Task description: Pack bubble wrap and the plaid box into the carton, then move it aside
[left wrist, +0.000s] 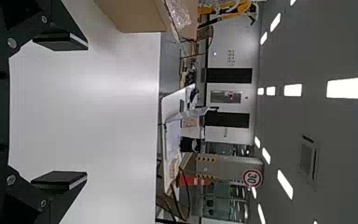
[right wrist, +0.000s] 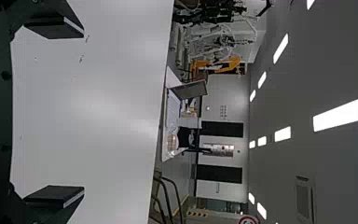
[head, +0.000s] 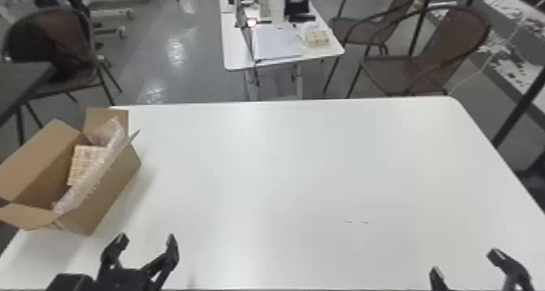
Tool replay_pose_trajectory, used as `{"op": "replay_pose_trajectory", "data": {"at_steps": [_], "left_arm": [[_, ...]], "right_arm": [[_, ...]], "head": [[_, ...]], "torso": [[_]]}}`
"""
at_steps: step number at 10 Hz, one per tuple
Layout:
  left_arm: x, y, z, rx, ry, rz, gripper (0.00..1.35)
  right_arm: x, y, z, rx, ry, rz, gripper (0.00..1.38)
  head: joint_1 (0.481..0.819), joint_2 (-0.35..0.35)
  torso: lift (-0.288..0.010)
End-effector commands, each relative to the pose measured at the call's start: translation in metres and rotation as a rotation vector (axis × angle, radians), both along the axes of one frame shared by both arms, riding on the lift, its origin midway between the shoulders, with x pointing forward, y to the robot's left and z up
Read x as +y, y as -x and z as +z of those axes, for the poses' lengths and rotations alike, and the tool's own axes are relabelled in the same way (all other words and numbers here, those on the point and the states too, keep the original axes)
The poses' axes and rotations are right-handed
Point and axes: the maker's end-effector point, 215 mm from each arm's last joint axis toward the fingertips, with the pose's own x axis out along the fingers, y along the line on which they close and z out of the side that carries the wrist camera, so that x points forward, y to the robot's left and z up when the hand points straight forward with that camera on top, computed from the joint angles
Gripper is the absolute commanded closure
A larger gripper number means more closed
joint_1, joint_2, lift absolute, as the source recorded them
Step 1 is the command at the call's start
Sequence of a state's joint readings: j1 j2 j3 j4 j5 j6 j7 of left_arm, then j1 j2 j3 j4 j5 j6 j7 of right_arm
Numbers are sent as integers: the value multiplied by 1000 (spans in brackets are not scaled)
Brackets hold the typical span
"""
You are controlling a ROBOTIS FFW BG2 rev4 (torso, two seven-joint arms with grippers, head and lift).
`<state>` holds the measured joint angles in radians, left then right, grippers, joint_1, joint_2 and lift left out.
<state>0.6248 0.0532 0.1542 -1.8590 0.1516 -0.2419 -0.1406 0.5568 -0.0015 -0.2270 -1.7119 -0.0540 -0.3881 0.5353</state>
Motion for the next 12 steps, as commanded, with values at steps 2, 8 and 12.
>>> {"op": "replay_pose_trajectory", "data": {"at_steps": [2, 8, 12], "left_arm": [[-3, -4, 1, 0, 5, -10, 300], [-7, -8, -1, 1, 18, -29, 300], [-7, -8, -1, 2, 24, -26, 300]], "right_arm": [[-1, -2, 1, -4, -10, -7, 114], [-1, -2, -2, 7, -19, -7, 114], [-1, -2, -5, 14, -30, -10, 114]], "head": [[695, 78], [695, 66], [695, 67]], "torso": [[-102], [-102], [-102]]}}
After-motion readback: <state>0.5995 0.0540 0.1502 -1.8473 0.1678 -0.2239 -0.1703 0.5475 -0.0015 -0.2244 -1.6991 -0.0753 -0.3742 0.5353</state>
